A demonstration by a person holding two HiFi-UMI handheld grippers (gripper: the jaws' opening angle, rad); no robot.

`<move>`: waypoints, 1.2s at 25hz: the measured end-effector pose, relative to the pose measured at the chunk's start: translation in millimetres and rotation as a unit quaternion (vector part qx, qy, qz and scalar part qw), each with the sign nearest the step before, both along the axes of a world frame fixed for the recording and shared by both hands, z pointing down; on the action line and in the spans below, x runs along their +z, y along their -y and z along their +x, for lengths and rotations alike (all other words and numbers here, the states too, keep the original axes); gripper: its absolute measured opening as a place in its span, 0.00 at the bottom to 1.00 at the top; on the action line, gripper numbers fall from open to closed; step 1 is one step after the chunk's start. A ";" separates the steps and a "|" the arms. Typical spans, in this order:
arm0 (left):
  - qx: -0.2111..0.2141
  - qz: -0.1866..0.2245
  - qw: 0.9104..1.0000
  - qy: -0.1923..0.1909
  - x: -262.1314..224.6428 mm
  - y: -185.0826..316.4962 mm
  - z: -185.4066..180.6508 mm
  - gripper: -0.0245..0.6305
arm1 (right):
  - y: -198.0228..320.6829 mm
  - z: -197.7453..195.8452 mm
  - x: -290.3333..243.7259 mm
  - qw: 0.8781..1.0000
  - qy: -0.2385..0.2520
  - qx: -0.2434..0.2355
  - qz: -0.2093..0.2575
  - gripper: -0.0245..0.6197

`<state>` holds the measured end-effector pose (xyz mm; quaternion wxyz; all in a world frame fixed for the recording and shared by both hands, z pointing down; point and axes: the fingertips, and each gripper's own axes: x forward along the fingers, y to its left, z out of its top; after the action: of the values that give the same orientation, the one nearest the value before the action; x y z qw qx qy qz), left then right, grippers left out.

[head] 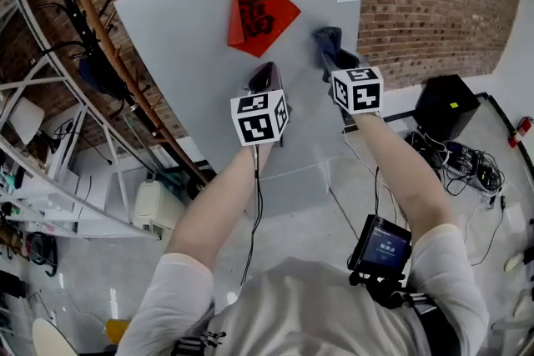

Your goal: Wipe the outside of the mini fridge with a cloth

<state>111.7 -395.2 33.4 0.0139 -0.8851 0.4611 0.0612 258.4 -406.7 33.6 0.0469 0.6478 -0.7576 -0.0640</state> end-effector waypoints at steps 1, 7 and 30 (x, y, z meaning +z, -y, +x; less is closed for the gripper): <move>0.001 -0.001 1.000 -0.001 1.6 0.5 5.2 0.04 | 1.0 10.0 0.5 1.000 0.005 0.005 0.000 0.20; 0.009 -0.001 1.000 -0.005 9.1 2.1 26.5 0.04 | 3.9 35.8 2.6 1.000 0.014 0.014 0.005 0.20; -0.118 -0.031 0.992 0.014 67.6 -7.5 -186.6 0.04 | -25.1 -245.2 76.3 0.985 -0.021 -0.164 -0.040 0.20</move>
<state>-74.9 -387.7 101.0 0.0000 -0.8253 0.5637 0.0328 13.1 -381.7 109.9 0.0777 0.5113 -0.8542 -0.0538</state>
